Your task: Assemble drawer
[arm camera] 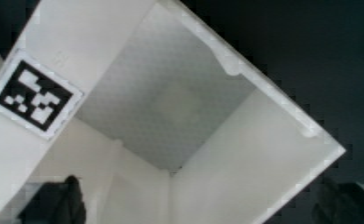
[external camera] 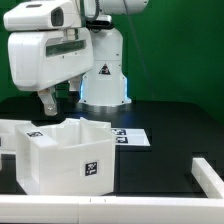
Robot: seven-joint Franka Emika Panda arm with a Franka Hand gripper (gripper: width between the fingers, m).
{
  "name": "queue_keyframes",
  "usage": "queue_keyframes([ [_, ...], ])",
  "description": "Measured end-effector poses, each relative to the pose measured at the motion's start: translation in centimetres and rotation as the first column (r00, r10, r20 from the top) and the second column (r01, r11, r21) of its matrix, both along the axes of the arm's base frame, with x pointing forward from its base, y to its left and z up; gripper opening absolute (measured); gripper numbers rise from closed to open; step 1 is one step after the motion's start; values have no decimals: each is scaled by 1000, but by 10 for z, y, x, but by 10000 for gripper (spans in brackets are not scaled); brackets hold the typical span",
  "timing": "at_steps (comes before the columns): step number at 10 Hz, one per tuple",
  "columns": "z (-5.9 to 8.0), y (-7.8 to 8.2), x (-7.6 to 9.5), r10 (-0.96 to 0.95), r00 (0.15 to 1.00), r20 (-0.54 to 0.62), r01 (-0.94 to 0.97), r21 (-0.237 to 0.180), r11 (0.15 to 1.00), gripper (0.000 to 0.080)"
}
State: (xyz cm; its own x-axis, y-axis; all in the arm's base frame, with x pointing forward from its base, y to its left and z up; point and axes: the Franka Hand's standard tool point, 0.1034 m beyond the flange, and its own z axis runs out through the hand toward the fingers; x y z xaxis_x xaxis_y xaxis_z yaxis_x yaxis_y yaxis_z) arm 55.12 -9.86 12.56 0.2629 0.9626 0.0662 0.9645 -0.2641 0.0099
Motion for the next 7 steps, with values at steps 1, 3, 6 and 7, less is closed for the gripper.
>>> queue_keyframes([
  [1, -3, -6, -1, 146, 988, 48, -144, -41, 989, 649],
  [3, -3, -7, -4, 303, 946, 116, -290, -115, 950, 649],
  [6, -4, -8, -4, 298, 948, 112, -286, -113, 952, 649],
  [7, -4, -10, -4, 326, 938, 115, -312, -122, 942, 649],
])
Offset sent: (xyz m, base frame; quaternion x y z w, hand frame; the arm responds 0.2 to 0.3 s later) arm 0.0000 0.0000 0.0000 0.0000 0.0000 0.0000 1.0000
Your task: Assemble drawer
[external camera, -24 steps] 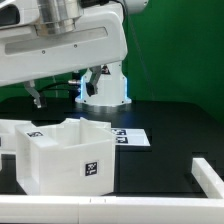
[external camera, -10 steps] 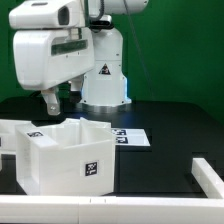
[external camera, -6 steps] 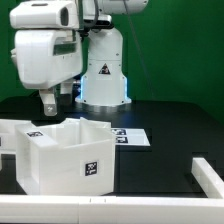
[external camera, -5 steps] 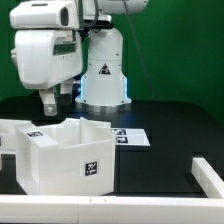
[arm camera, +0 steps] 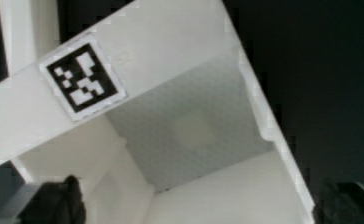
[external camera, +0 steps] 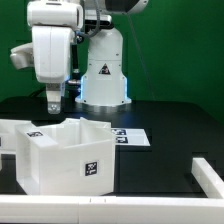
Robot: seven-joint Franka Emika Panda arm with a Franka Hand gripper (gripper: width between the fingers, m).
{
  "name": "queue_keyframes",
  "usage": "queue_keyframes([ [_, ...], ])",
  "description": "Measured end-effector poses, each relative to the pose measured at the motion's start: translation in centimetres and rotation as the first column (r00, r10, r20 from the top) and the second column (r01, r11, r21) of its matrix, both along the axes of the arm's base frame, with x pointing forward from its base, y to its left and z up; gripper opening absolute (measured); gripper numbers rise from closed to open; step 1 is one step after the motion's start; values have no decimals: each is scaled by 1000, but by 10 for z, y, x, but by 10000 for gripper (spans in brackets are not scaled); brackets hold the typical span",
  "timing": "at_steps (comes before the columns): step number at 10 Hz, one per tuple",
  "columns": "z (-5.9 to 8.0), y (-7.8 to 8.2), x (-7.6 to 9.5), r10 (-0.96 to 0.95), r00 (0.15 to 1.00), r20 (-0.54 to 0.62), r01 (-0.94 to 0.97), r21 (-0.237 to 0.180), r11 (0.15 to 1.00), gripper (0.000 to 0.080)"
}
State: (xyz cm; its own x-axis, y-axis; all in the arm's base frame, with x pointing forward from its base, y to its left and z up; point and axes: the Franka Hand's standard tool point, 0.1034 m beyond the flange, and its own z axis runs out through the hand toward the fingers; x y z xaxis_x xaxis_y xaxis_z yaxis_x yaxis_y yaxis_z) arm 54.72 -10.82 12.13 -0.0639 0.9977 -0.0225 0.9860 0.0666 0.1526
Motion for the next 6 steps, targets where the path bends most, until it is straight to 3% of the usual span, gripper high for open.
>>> queue_keyframes([
  [1, -2, -5, 0, 98, 995, 22, -97, -32, 995, 649],
  [4, -26, -6, -8, 245, 969, 18, -243, -76, 967, 649],
  [5, -30, -7, -15, 178, 984, -13, -178, -47, 983, 649],
  [6, -29, -8, -15, 179, 984, -15, -180, -50, 982, 649],
])
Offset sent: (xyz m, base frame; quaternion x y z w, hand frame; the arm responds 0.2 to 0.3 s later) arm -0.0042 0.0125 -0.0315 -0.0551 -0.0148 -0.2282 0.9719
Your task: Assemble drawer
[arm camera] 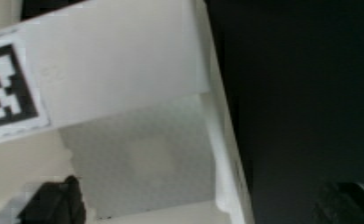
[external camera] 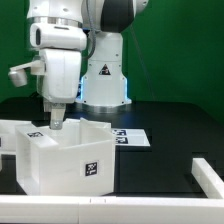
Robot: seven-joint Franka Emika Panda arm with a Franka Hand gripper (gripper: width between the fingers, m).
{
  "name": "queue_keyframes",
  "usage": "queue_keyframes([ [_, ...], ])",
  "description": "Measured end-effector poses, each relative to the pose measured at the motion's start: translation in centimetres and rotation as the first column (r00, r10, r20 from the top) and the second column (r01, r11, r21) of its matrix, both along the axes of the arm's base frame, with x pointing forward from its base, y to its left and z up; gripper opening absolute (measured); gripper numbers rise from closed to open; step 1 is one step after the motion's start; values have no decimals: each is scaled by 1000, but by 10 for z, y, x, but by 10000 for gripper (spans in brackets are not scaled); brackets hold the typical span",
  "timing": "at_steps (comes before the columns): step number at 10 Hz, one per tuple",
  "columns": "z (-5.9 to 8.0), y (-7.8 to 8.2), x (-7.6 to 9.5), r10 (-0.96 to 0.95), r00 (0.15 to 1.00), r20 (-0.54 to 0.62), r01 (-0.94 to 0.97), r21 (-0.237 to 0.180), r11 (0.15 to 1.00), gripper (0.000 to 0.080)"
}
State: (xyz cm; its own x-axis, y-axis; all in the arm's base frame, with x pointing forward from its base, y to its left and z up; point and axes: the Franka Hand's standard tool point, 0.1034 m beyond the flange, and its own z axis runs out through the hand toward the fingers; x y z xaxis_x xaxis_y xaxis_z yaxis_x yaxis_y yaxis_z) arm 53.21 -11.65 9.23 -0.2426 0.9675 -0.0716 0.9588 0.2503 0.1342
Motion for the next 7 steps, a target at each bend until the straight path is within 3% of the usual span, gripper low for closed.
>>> queue_keyframes([
  [2, -4, -2, -2, 13, 1000, -2, -13, -1, 1000, 649],
  [4, -17, -11, -7, 76, 997, -15, -76, -5, 997, 649],
  [7, -15, -9, -3, 225, 974, 28, -223, -51, 973, 649],
])
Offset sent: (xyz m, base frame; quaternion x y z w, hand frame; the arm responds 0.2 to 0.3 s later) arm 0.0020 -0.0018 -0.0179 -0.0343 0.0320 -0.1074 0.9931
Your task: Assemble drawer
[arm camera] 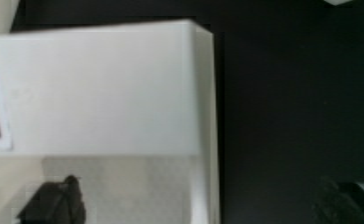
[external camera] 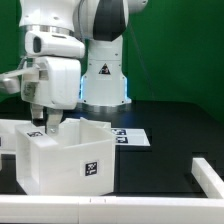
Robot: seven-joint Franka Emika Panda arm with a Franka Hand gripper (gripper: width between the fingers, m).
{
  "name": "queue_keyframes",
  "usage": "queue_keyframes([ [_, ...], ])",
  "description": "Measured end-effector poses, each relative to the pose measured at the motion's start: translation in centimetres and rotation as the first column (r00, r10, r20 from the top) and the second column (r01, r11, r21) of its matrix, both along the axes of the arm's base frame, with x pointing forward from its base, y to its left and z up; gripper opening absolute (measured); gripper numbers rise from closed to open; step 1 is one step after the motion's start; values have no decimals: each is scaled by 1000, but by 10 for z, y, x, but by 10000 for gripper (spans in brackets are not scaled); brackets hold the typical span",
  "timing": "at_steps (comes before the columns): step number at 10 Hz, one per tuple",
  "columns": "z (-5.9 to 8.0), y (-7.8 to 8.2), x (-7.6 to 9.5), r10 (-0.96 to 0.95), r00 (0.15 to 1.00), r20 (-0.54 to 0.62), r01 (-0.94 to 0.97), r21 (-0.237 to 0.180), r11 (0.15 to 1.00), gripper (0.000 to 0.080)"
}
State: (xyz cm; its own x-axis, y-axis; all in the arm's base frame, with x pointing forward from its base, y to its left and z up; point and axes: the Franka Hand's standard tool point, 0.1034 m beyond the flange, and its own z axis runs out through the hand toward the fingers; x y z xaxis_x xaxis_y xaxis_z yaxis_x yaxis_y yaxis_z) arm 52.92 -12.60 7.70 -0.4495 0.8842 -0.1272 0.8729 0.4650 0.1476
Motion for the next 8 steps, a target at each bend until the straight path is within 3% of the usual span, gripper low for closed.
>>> queue_keyframes([
  [1, -1, 4, 1, 33, 999, 0, -33, -9, 999, 649],
  [4, -3, -23, -3, -6, 997, 80, 7, -8, 1000, 649],
  [8, -4, -23, -5, -28, 997, 75, 29, -2, 1000, 649],
])
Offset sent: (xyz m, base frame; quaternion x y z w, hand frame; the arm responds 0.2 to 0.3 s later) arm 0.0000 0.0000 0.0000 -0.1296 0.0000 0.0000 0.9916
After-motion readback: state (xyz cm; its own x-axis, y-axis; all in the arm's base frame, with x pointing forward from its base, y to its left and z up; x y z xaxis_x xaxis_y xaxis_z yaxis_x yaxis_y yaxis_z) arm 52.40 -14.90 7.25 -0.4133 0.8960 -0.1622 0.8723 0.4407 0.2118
